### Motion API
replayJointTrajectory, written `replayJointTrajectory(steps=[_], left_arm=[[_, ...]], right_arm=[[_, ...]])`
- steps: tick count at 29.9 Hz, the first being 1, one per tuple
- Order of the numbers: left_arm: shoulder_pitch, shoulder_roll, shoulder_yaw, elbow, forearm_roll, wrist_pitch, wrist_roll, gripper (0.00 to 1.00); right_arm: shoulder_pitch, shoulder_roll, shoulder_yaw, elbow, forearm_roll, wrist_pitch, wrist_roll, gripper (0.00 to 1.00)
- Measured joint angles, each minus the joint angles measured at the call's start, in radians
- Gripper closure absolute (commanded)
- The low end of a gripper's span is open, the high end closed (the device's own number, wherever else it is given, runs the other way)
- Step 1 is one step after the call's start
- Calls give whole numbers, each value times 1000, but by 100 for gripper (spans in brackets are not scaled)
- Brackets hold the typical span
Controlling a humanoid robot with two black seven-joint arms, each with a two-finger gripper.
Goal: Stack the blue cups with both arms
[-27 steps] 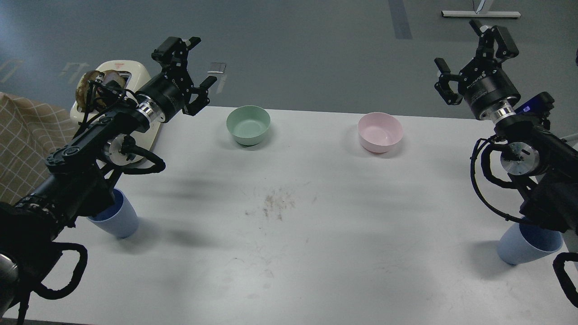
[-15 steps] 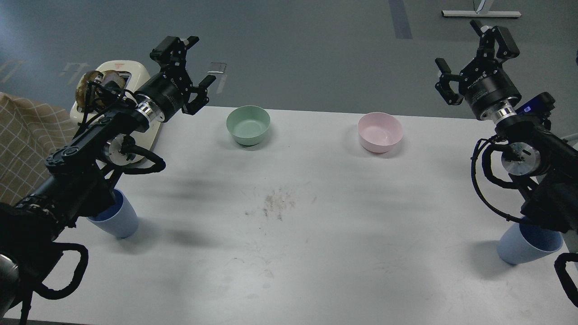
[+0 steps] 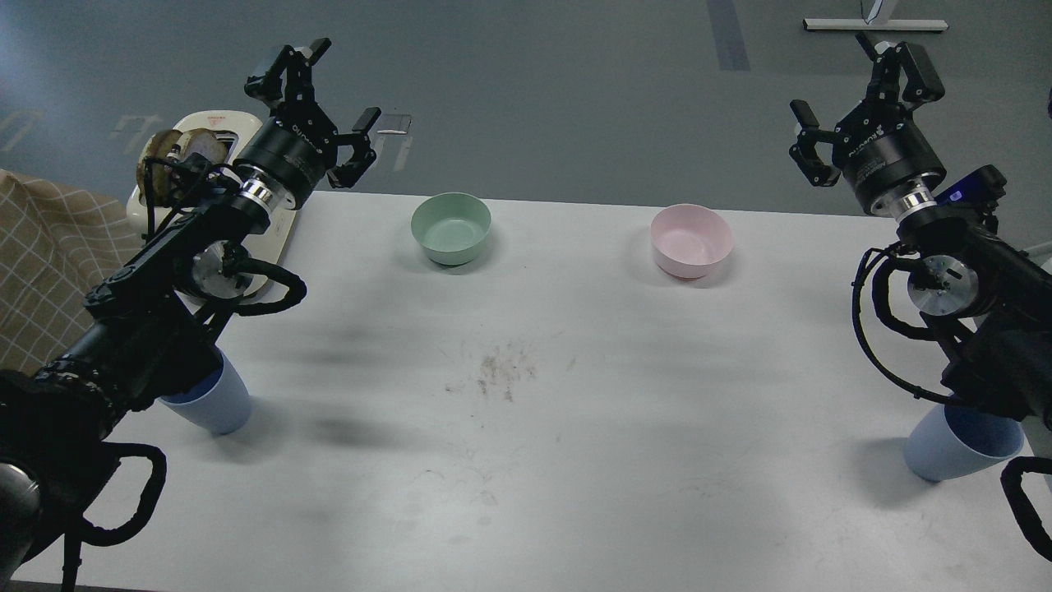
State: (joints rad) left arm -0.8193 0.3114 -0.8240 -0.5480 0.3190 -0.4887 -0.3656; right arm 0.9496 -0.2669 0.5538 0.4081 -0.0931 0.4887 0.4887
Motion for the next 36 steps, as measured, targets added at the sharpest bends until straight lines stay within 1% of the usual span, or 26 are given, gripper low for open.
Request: replayJointTrajectory(steps=[8,36], left_arm=[[28,0,-5,-9,3,0,-15,2],[36,0,7,-30,18,0,-16,2]], right_arm=[[-6,-4,-5,-3,-2,0,0,0],[-10,10,-9,6,-5,0,0,0]])
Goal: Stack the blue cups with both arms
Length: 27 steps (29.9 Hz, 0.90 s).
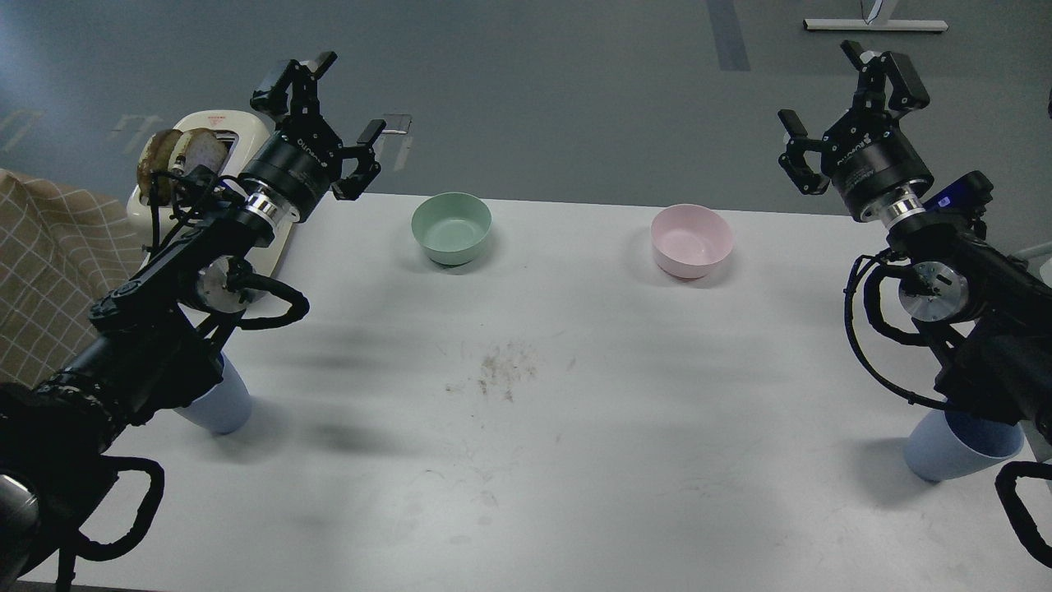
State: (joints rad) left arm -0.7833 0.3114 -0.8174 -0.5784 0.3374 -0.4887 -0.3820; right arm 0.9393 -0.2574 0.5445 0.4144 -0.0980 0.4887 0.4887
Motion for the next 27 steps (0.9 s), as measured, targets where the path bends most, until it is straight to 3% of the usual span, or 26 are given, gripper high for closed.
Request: replayJointTrajectory(steps=[20,27], left_arm=[[-2,3,2,-20,10,0,0,2],[-16,79,2,-94,121,0,0,2]], right_arm=[[0,9,0,1,0,0,0,0],[0,9,0,0,0,0,0,0]])
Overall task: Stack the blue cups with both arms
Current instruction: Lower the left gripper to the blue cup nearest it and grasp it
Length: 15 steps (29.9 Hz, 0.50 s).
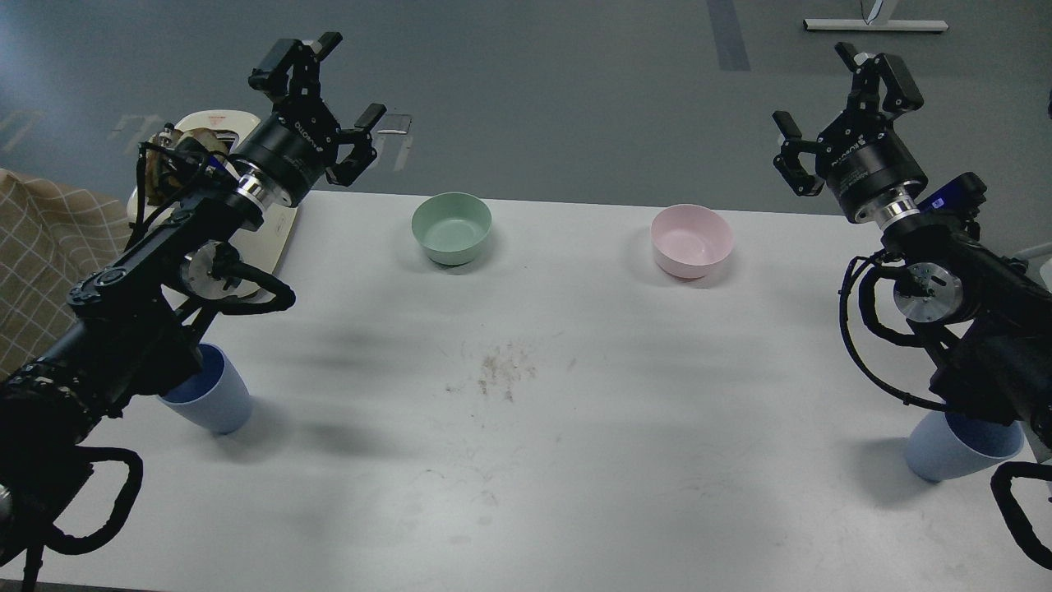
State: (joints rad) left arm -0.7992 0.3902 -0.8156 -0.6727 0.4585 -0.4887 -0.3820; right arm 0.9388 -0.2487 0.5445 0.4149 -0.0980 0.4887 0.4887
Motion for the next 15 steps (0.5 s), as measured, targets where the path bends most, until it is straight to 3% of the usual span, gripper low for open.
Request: replayJointTrajectory(steps=[6,15], left_arm=[[8,181,-1,-205,189,0,0,2],[70,559,1,-579,547,0,-4,2]], right_arm=[[0,-5,0,1,0,0,0,0],[5,-8,0,3,-1,0,0,0]])
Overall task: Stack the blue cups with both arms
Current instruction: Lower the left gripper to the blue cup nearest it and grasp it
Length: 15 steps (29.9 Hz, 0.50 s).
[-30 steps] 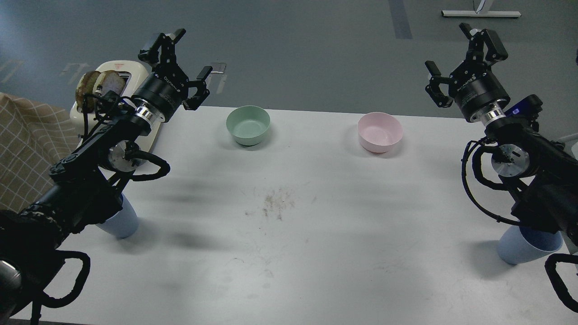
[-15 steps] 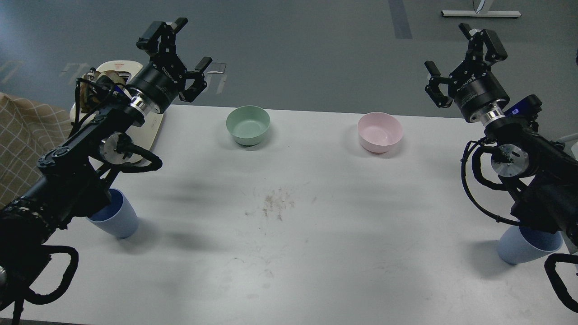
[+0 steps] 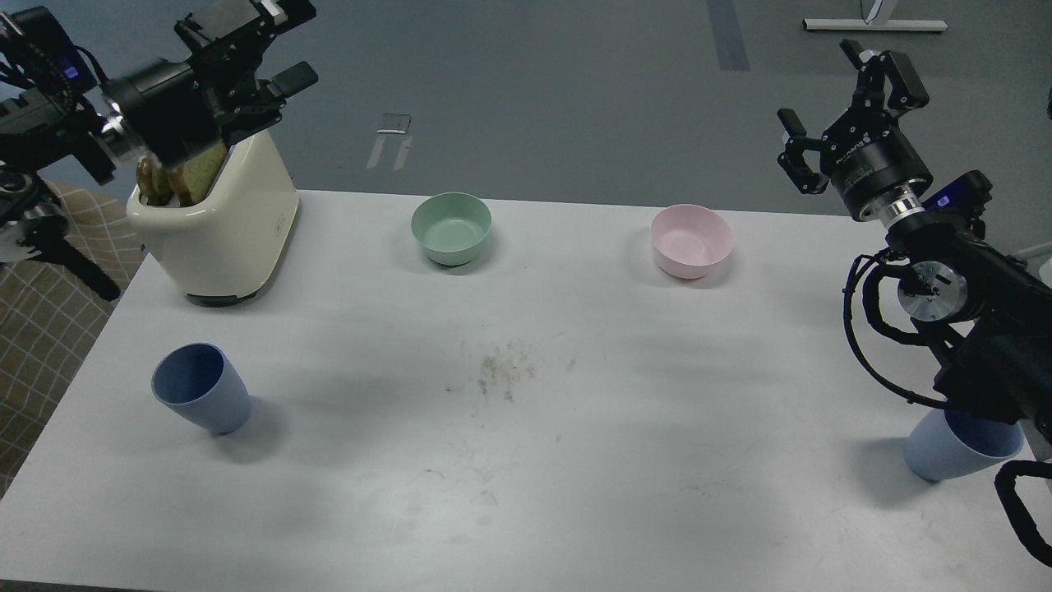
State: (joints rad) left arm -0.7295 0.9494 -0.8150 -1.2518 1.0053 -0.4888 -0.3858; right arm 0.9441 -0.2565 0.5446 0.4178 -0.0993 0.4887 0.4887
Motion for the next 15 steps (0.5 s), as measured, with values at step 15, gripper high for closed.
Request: replayJointTrajectory(steps=[15], left_arm=[[228,334,17,-219,585,0,-103,2]], right_arm=[[8,2,-17,12,-15,0,0,0]])
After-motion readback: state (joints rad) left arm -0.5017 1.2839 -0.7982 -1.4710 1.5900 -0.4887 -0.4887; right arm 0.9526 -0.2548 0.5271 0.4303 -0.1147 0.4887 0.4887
